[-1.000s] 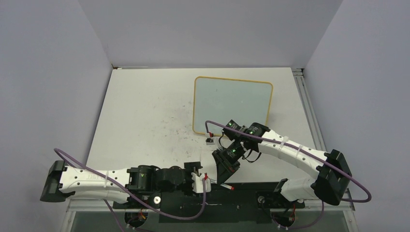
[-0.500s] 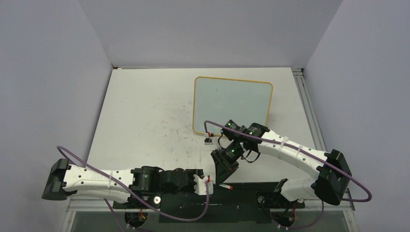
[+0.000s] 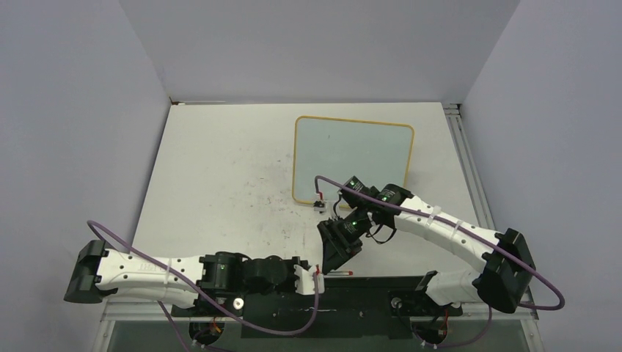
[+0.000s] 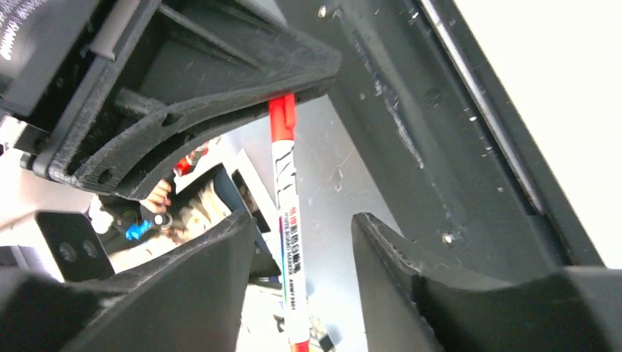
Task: Write a sentence on the whiteboard
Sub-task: Open the whiteboard marker at the center of the board.
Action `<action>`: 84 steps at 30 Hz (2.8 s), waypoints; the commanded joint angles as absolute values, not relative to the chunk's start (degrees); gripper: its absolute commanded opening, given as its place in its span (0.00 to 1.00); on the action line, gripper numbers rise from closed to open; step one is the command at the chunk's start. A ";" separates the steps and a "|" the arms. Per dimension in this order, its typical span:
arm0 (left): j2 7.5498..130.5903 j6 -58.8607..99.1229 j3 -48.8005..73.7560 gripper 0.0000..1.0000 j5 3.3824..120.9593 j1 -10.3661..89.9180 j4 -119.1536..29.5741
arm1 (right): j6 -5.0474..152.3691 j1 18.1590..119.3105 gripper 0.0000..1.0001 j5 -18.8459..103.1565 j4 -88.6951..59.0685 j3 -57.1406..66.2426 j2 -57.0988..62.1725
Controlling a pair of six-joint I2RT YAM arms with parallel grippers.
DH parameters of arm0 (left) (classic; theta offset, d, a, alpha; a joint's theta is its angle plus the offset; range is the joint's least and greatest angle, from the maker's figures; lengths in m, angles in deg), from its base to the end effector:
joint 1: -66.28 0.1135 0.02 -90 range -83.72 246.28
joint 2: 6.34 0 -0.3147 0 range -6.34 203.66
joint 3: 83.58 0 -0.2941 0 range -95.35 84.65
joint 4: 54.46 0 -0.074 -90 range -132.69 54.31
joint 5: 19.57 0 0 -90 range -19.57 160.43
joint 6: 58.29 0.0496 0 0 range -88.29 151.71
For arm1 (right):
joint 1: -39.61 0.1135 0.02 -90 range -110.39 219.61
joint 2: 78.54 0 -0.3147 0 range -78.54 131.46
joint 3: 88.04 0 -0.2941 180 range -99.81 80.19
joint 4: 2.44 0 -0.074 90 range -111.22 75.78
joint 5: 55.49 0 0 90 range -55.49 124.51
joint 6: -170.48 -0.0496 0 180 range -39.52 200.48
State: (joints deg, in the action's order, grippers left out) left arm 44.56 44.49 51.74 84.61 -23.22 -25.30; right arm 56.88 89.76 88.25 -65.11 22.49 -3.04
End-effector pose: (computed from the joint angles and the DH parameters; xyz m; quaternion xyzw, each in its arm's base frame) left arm 0.0140 -0.2133 0.2552 0.6511 0.5973 -0.1966 0.4251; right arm 0.1431 0.2338 0.2910 0.2826 -0.8341 -0.4542 0.1347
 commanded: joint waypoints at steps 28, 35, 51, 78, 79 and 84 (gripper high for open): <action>43.43 39.09 45.38 0.00 65.93 -5.62 -23.97 | 42.26 85.21 0.84 76.84 -39.47 33.04 -23.03; 44.07 39.10 45.18 0.00 65.25 -5.62 -23.79 | 40.75 88.24 0.74 75.22 -36.62 33.61 -22.34; 45.24 38.57 44.66 0.00 64.22 -4.83 -23.35 | 38.62 90.00 0.56 76.00 -35.17 36.33 -23.43; 45.88 38.65 44.48 0.00 64.36 -4.83 -22.99 | 36.79 91.31 0.23 75.04 -32.80 38.48 -23.94; 45.87 38.65 44.48 0.00 64.32 -4.83 -23.02 | 36.91 91.35 0.20 74.90 -32.92 38.44 -24.00; 45.78 38.64 44.72 0.00 64.59 -4.83 -23.11 | 38.66 91.46 0.05 72.84 -34.90 37.55 -24.04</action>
